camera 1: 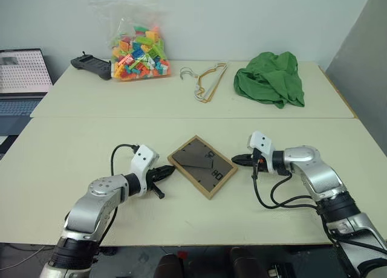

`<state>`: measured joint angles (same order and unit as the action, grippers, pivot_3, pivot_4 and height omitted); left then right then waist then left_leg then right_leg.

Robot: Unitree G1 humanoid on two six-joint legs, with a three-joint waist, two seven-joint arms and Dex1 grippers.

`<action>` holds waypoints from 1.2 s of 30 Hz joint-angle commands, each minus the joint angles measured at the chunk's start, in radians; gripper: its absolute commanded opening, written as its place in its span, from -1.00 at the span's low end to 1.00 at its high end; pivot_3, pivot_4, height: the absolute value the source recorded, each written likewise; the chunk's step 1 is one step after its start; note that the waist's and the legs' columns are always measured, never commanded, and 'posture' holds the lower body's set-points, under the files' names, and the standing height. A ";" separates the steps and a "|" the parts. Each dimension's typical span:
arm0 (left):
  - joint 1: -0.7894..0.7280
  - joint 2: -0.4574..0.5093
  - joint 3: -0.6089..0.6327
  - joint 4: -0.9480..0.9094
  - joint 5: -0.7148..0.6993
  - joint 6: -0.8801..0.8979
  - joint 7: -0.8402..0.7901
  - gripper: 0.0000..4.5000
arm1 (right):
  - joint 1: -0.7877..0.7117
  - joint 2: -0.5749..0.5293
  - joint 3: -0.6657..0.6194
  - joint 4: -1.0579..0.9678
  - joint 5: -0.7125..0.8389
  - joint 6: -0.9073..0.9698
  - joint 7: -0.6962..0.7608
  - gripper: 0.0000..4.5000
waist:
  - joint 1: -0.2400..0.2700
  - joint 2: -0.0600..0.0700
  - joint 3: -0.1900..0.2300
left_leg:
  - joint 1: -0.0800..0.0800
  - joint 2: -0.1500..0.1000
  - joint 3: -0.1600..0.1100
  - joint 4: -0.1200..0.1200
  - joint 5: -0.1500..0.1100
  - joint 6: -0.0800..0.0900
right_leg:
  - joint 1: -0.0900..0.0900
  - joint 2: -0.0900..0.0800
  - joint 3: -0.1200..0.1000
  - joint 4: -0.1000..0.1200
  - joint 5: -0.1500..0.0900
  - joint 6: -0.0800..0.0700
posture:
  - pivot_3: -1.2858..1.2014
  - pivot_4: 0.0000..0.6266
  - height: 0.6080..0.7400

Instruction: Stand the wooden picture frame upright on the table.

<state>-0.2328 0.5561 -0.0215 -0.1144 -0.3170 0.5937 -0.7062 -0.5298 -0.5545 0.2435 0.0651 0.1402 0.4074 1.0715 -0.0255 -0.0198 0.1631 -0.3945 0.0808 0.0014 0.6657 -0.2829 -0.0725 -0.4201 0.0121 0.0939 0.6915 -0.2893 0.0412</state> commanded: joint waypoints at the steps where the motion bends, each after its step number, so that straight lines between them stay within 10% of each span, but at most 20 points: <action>1: -0.085 -0.035 -0.047 0.075 0.045 -0.073 -0.001 -0.99 | 0.041 -0.021 0.016 -0.135 0.044 0.053 0.039 -1.00 | 0.002 0.000 0.000 | 0.000 0.000 0.000 0.000 0.000 0.000 | 0.000 0.000 0.000 0.000 0.000 0.000 | 0.03 -0.52 1.00; 13: -0.104 -0.001 0.002 0.139 0.064 -0.075 -0.019 -0.99 | 0.021 -0.033 -0.034 -0.066 -0.011 0.045 -0.084 -1.00 | -0.004 0.000 -0.001 | 0.001 0.000 0.000 0.000 0.000 0.000 | 0.001 0.000 0.000 0.000 0.000 0.000 | 0.03 -0.52 1.00; 26: -0.044 0.073 0.353 0.002 -0.652 0.845 -0.125 0.23 | -0.005 0.060 -0.019 0.059 -0.060 -0.049 -0.186 -1.00 | -0.014 0.000 -0.001 | 0.001 0.000 -0.001 0.000 0.000 0.000 | 0.000 0.000 -0.001 0.002 -0.002 -0.001 | 0.03 -0.52 1.00; 36: -0.066 -0.091 0.428 0.196 -0.691 1.021 0.080 0.98 | 0.026 0.089 0.004 -0.005 -0.065 -0.022 -0.205 -1.00 | -0.021 0.000 -0.002 | 0.003 0.001 -0.002 0.000 0.000 0.000 | 0.000 0.001 -0.001 0.005 -0.002 -0.002 | 0.03 -0.52 1.00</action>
<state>-0.2978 0.4763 0.4015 0.0438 -1.0319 1.6086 -0.6640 -0.5012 -0.4753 0.2472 0.1140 0.0707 0.3818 0.8716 -0.0462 -0.0200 0.1616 -0.3913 0.0816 -0.0003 0.6653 -0.2827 -0.0728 -0.4197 0.0129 0.0931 0.6965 -0.2914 0.0391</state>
